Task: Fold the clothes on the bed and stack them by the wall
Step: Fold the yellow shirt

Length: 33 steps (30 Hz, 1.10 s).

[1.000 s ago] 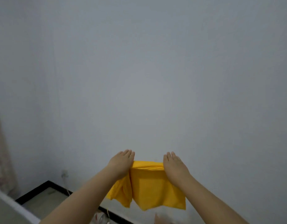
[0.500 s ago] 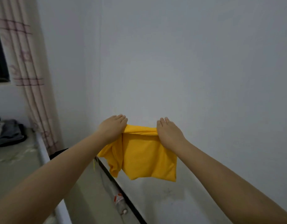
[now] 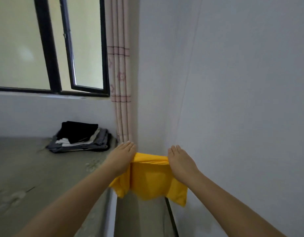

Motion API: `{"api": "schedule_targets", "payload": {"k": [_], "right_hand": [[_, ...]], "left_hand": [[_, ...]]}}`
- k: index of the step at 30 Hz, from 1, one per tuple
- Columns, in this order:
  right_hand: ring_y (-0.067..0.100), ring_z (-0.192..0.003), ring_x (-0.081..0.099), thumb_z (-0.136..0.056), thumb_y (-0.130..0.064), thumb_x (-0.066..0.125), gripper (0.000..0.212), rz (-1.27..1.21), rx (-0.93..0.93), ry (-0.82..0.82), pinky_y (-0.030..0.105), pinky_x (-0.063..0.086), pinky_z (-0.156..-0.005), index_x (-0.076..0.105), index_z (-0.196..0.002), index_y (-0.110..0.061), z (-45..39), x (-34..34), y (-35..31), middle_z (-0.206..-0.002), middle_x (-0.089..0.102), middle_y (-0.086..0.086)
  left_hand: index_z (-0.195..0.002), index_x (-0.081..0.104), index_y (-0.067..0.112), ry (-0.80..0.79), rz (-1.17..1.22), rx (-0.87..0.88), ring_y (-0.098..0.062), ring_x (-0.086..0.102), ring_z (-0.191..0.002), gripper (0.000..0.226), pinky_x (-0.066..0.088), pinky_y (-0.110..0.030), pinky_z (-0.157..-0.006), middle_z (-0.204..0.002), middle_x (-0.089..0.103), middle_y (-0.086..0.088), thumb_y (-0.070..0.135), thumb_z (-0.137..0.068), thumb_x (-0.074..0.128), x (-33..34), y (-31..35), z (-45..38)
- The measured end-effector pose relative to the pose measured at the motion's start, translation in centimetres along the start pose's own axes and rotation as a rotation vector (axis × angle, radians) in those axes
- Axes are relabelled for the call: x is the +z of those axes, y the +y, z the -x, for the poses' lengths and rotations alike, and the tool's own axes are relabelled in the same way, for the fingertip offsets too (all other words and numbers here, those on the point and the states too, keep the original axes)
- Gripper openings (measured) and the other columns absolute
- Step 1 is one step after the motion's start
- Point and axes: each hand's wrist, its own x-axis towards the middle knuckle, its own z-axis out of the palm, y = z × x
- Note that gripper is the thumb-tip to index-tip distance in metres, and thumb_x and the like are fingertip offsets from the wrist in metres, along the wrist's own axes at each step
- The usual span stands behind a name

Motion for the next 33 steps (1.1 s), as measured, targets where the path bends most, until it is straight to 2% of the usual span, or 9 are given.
{"api": "schedule_targets", "payload": {"k": [5, 11, 16, 20, 24, 27, 29, 32, 33], "right_hand": [[0.028, -0.140, 0.021, -0.098, -0.008, 0.032, 0.049, -0.083, -0.232, -0.004, 0.036, 0.020, -0.115, 0.017, -0.144, 0.000, -11.1, 5.0, -0.3, -0.151, 0.021, 0.017], [0.033, -0.141, 0.016, -0.098, -0.007, 0.023, 0.048, -0.084, -0.466, 0.033, 0.040, 0.014, -0.116, 0.010, -0.144, 0.005, -24.5, 8.0, -0.9, -0.152, 0.016, 0.023], [0.032, -0.142, 0.011, -0.095, -0.003, 0.035, 0.057, -0.113, -0.644, -0.016, 0.039, 0.011, -0.116, 0.006, -0.144, 0.004, -33.9, 10.1, -4.1, -0.153, 0.011, 0.022], [0.029, -0.141, 0.016, -0.096, -0.003, 0.034, 0.053, -0.187, -0.704, -0.079, 0.038, 0.020, -0.113, 0.012, -0.145, -0.001, -41.0, 11.6, -7.3, -0.152, 0.018, 0.016], [0.026, -0.121, 0.043, -0.094, 0.000, 0.037, 0.039, -0.199, -0.751, -0.201, 0.029, 0.043, -0.086, 0.034, -0.132, -0.005, -50.1, 13.0, -10.5, -0.136, 0.040, 0.015], [0.021, -0.090, 0.053, -0.093, 0.000, 0.037, 0.021, -0.129, -0.793, -0.290, 0.019, 0.030, -0.052, 0.045, -0.105, -0.015, -57.4, 13.2, -13.2, -0.123, 0.050, 0.016], [0.026, -0.094, 0.055, -0.092, 0.000, 0.037, 0.022, -0.109, -0.816, -0.321, 0.023, 0.035, -0.057, 0.046, -0.109, -0.010, -62.0, 12.6, -15.1, -0.113, 0.053, 0.016], [0.020, -0.072, 0.050, -0.091, 0.000, 0.039, 0.025, -0.110, -0.822, -0.281, 0.024, 0.027, -0.047, 0.034, -0.074, -0.017, -67.9, 11.4, -17.8, -0.082, 0.045, 0.006], [0.020, -0.071, 0.049, -0.091, 0.001, 0.040, 0.022, -0.116, -0.821, -0.268, 0.024, 0.025, -0.046, 0.037, -0.077, -0.016, -69.9, 11.1, -18.9, -0.085, 0.047, 0.008]], "left_hand": [[-0.147, 0.003, 0.008, -0.093, -0.014, -0.190, -0.019, 0.003, -0.143, 0.054, 0.002, -0.029, -0.115, -0.156, 0.005, -0.009, 0.006, -0.098, 0.027, 4.3, -4.7, -5.3], [-0.146, 0.003, 0.005, -0.166, -0.051, -0.387, -0.020, 0.002, -0.143, 0.057, 0.003, -0.029, -0.115, -0.155, 0.005, -0.010, 0.001, -0.095, 0.028, 7.8, -10.4, -11.5], [-0.146, 0.000, 0.007, -0.198, -0.025, -0.575, -0.019, -0.001, -0.143, 0.057, -0.001, -0.027, -0.115, -0.156, 0.002, -0.009, 0.002, -0.096, 0.026, 12.2, -15.8, -14.2], [-0.146, 0.002, 0.007, -0.221, 0.009, -0.654, -0.018, 0.002, -0.143, 0.058, 0.001, -0.027, -0.115, -0.156, 0.004, -0.008, 0.000, -0.095, 0.027, 15.9, -21.2, -17.4], [-0.146, 0.016, 0.011, -0.282, 0.070, -0.692, -0.021, 0.018, -0.141, 0.054, 0.022, -0.032, -0.113, -0.153, 0.019, -0.008, 0.001, -0.095, 0.033, 19.5, -28.0, -22.3], [-0.142, 0.025, 0.011, -0.364, 0.161, -0.716, -0.025, 0.035, -0.132, 0.050, 0.038, -0.035, -0.102, -0.148, 0.030, -0.008, 0.002, -0.094, 0.035, 22.0, -34.1, -26.1], [-0.142, 0.026, 0.012, -0.357, 0.214, -0.744, -0.024, 0.039, -0.130, 0.049, 0.039, -0.033, -0.098, -0.147, 0.032, -0.008, 0.003, -0.095, 0.036, 23.4, -38.1, -28.1], [-0.144, 0.022, 0.013, -0.309, 0.255, -0.799, -0.022, 0.034, -0.133, 0.051, 0.037, -0.031, -0.099, -0.149, 0.029, -0.007, 0.003, -0.095, 0.035, 24.8, -43.3, -30.7], [-0.144, 0.022, 0.013, -0.277, 0.259, -0.824, -0.022, 0.033, -0.134, 0.052, 0.036, -0.032, -0.100, -0.149, 0.029, -0.007, 0.001, -0.095, 0.035, 25.2, -45.1, -31.5]]}}
